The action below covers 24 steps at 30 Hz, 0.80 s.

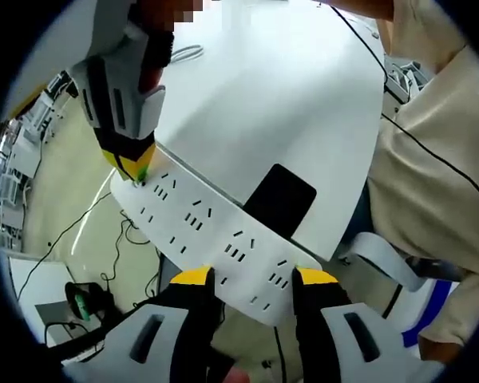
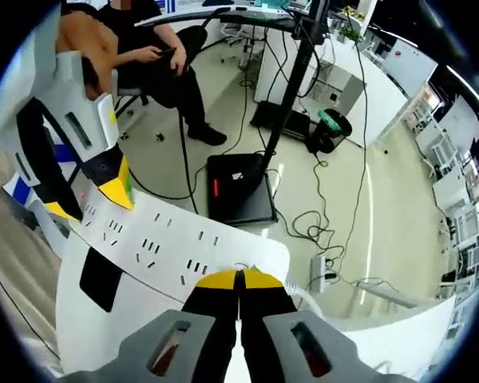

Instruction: Pick up the power strip scattered on the table, fix it on the side mounting bracket of the table, and press the switch

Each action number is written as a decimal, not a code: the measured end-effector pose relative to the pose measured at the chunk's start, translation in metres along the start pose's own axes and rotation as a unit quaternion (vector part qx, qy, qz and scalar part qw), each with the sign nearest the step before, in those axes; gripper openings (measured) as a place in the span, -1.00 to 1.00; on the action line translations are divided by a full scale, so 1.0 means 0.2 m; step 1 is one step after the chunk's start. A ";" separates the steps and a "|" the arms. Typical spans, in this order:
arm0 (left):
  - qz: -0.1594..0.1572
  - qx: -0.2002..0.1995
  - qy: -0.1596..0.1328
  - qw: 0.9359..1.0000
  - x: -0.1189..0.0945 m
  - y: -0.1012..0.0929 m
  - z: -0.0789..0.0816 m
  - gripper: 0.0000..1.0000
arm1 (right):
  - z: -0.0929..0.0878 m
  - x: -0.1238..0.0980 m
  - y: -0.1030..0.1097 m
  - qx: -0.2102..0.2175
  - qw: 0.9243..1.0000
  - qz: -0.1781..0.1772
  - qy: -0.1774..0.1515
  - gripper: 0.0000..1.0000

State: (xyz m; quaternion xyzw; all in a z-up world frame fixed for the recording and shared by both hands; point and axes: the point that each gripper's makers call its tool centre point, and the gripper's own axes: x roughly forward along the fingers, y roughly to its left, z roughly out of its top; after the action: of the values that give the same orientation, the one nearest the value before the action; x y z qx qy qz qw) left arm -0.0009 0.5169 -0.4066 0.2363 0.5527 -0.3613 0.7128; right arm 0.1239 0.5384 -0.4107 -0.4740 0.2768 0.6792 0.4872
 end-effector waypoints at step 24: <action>0.001 0.000 0.007 1.000 0.00 0.02 0.01 -0.14 | 0.01 -0.01 0.00 -0.007 1.000 -0.018 0.005 -1.00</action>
State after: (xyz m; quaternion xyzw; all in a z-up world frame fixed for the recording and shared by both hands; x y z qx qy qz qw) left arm 0.0031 0.5176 -0.4070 0.2391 0.5576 -0.3588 0.7093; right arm 0.1231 0.5386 -0.4086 -0.4858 0.2659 0.6696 0.4950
